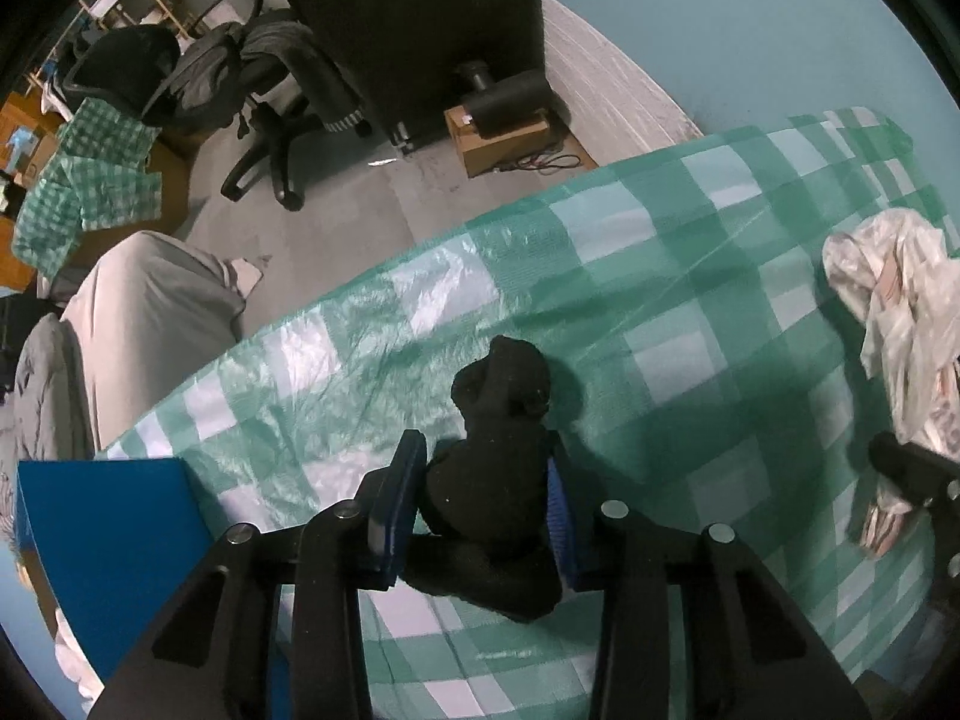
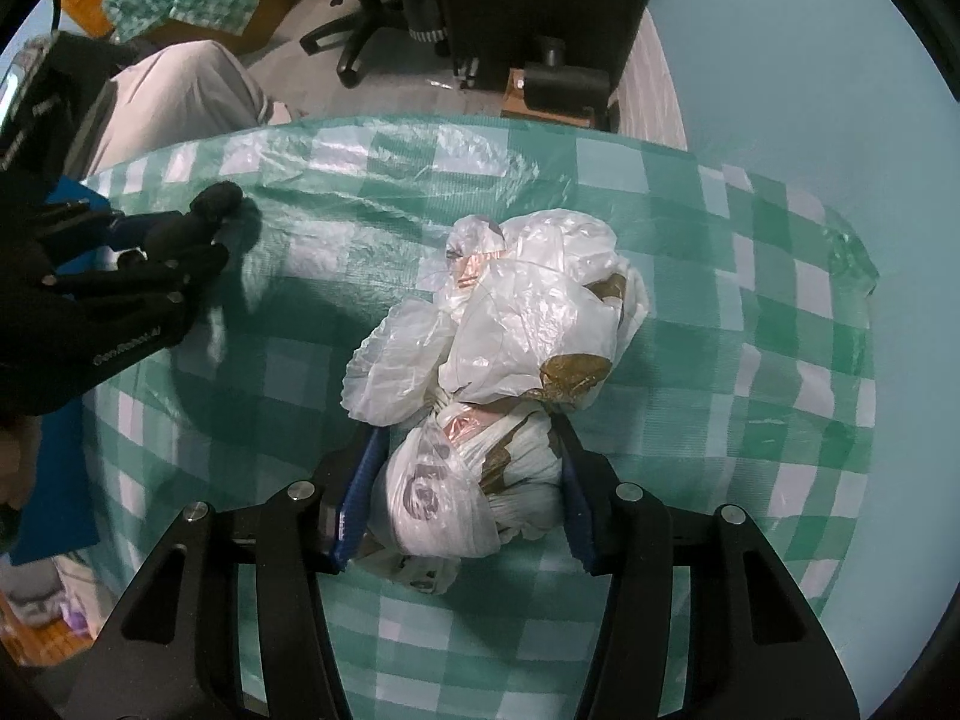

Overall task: Organize soft objects
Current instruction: 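Lift and carry the plastic bundle and black sock over the box with both tools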

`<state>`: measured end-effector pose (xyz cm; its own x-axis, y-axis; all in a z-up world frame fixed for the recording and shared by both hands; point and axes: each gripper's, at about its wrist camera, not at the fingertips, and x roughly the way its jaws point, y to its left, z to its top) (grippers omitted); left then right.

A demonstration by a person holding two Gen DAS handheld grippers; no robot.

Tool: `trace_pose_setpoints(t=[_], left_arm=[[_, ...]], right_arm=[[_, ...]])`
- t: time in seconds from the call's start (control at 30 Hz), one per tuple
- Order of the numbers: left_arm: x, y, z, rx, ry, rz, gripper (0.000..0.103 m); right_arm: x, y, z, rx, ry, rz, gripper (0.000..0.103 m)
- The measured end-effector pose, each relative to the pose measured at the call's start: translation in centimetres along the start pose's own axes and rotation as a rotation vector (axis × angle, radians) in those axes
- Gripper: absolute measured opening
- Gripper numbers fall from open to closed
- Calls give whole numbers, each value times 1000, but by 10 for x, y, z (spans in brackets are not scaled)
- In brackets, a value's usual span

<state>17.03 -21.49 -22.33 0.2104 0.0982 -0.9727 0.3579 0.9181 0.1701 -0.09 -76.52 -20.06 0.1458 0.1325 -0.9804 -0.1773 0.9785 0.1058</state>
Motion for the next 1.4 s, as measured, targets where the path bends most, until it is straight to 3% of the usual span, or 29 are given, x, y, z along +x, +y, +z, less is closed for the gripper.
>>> trace_pose_setpoints(t=[0.8,1.4], left_arm=[[-83,12,-53,-85,-105,-48,38],[-147,46,-109,-223,-168,-78,38]], right_arm=[[-59,18,-6,-84,-66,22,53],[-104,59,-14,-180,-111,67,53]])
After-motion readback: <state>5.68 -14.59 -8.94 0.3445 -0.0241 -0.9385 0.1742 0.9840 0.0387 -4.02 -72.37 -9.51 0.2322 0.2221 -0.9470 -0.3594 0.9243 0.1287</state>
